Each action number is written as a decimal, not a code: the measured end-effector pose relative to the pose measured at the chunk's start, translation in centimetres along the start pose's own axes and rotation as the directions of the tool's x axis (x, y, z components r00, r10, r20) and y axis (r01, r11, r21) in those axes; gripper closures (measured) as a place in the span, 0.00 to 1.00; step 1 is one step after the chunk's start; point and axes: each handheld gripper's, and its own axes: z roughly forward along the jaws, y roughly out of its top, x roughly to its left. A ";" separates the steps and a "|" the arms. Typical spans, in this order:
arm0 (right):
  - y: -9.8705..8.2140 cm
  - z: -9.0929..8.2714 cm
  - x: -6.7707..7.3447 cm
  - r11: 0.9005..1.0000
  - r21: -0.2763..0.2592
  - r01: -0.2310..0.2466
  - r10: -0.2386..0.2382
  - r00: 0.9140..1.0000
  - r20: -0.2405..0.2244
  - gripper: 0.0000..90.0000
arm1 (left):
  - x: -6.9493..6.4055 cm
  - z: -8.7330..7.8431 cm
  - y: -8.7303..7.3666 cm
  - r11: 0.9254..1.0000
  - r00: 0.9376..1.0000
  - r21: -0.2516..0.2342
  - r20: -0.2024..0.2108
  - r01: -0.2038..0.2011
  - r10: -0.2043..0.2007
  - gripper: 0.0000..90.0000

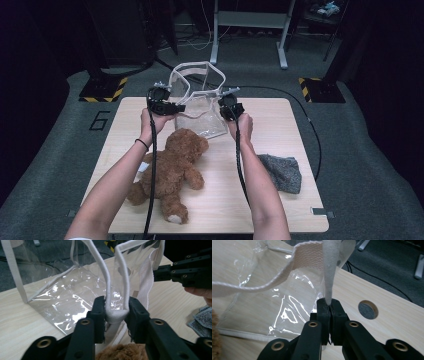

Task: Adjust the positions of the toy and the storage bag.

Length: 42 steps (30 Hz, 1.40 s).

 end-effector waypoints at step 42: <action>-6.9 -4.7 -4.8 0.981 -0.030 -0.193 0.189 0.978 -0.085 0.30 | -2.9 -1.3 -7.7 0.956 0.996 0.284 0.060 -0.078 0.064 0.17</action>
